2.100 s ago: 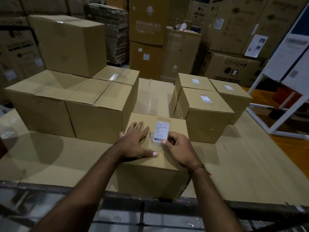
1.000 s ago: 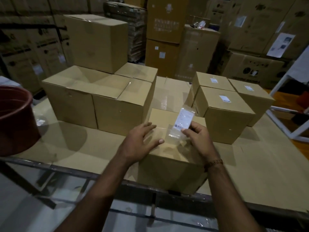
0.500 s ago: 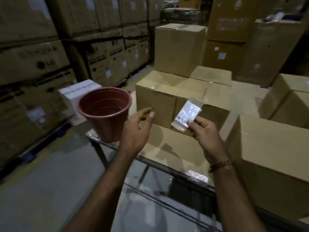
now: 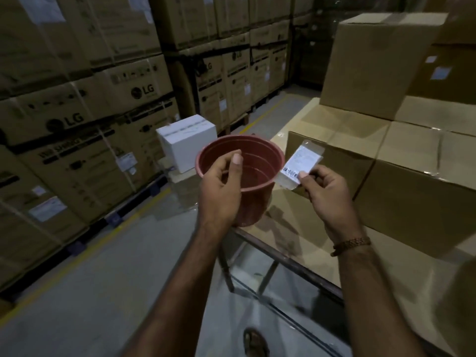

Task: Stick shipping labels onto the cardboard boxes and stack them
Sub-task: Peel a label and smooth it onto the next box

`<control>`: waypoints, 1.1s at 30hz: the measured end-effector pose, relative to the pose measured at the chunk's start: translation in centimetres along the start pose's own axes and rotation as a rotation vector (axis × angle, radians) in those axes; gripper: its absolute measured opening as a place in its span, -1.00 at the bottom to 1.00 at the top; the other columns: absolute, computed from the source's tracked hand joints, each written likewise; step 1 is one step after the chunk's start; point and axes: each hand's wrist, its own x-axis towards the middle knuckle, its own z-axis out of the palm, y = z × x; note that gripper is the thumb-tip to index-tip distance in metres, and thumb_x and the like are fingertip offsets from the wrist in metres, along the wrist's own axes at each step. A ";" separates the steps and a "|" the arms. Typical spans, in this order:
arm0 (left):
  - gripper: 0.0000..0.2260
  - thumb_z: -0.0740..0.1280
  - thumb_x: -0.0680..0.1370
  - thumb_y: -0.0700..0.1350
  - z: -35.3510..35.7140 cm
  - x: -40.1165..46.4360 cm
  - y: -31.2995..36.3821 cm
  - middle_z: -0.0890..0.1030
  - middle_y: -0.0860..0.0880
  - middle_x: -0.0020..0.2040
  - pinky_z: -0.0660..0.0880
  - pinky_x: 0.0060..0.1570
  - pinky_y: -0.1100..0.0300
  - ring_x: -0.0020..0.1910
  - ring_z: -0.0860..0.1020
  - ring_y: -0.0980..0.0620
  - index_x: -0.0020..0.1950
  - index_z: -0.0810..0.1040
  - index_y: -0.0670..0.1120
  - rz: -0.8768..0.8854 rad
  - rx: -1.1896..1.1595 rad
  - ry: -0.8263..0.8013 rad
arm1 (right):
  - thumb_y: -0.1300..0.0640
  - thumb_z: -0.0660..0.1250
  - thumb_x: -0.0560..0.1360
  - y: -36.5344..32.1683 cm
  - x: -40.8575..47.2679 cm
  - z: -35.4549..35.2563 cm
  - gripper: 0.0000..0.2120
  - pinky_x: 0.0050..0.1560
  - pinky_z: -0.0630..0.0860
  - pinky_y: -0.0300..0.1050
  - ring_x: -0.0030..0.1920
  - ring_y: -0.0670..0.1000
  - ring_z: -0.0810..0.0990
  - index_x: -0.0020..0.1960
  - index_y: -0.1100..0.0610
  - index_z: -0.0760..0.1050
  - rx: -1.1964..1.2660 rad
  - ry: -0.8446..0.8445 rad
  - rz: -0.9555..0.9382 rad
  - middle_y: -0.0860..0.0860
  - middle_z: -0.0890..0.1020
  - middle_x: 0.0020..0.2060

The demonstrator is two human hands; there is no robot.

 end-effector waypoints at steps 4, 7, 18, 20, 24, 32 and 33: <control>-0.80 0.23 0.75 0.04 -1.0 5.0 -1.1 0.70 0.35 -0.05 0.54 -0.13 0.44 -0.04 0.66 0.34 0.21 0.64 0.11 0.003 -0.024 0.014 | 0.24 0.45 0.62 0.1 4.8 3.8 -0.84 -0.19 0.58 -0.29 -0.26 -0.16 0.67 0.19 0.15 0.61 -0.091 -0.014 -0.026 0.06 0.72 -0.21; -0.79 0.24 0.74 0.06 -2.0 8.8 -2.6 0.71 0.29 -0.06 0.55 -0.18 0.45 -0.04 0.65 0.38 0.26 0.64 0.09 -0.010 -0.015 0.010 | 0.24 0.55 0.54 1.1 8.6 6.6 -0.80 -0.24 0.60 -0.14 -0.34 -0.15 0.65 0.06 0.05 0.58 -0.209 -0.037 0.001 -0.03 0.70 -0.35; -0.69 0.26 0.71 0.15 -4.1 17.4 -7.5 0.67 0.11 0.20 0.67 0.12 -0.07 0.19 0.65 0.10 0.40 0.59 0.11 0.005 0.164 -0.084 | 0.11 0.68 0.41 4.3 14.2 12.3 -0.82 -0.27 0.53 -0.25 -0.41 -0.17 0.52 -0.21 0.01 0.67 -0.650 -0.138 0.120 -0.06 0.71 -0.37; -0.69 0.27 0.71 0.11 -4.3 18.4 -8.4 0.65 0.09 0.25 0.66 0.13 0.04 0.21 0.61 0.13 0.42 0.58 0.07 0.032 0.217 -0.121 | 0.09 0.68 0.40 4.7 14.5 12.9 -0.81 -0.22 0.56 -0.20 -0.40 -0.18 0.55 -0.23 -0.02 0.67 -0.682 -0.138 0.157 -0.10 0.69 -0.39; -0.71 0.30 0.71 0.05 -4.6 20.1 -10.3 0.64 0.14 0.24 0.60 0.08 0.24 0.15 0.60 0.24 0.42 0.59 0.07 0.126 0.284 -0.223 | 0.05 0.68 0.41 5.0 14.6 13.7 -0.84 -0.27 0.45 -0.29 -0.38 -0.24 0.59 -0.19 -0.03 0.69 -0.773 -0.114 0.219 -0.15 0.70 -0.36; -0.74 0.34 0.70 -0.02 -5.4 22.5 -12.5 0.66 0.15 0.15 0.58 0.07 0.24 0.12 0.60 0.26 0.37 0.63 0.03 0.239 0.241 -0.318 | 0.03 0.69 0.39 4.4 13.8 15.9 -0.82 -0.14 0.67 -0.12 -0.31 -0.13 0.71 -0.18 0.03 0.71 -0.801 -0.060 0.324 -0.12 0.74 -0.34; -0.75 0.34 0.70 -0.02 -5.4 22.7 -12.6 0.66 0.15 0.14 0.58 0.07 0.23 0.12 0.60 0.25 0.36 0.64 0.03 0.242 0.228 -0.318 | 0.04 0.69 0.39 4.4 13.7 16.2 -0.81 -0.13 0.68 -0.09 -0.32 -0.11 0.72 -0.19 0.04 0.70 -0.794 -0.057 0.337 -0.10 0.73 -0.35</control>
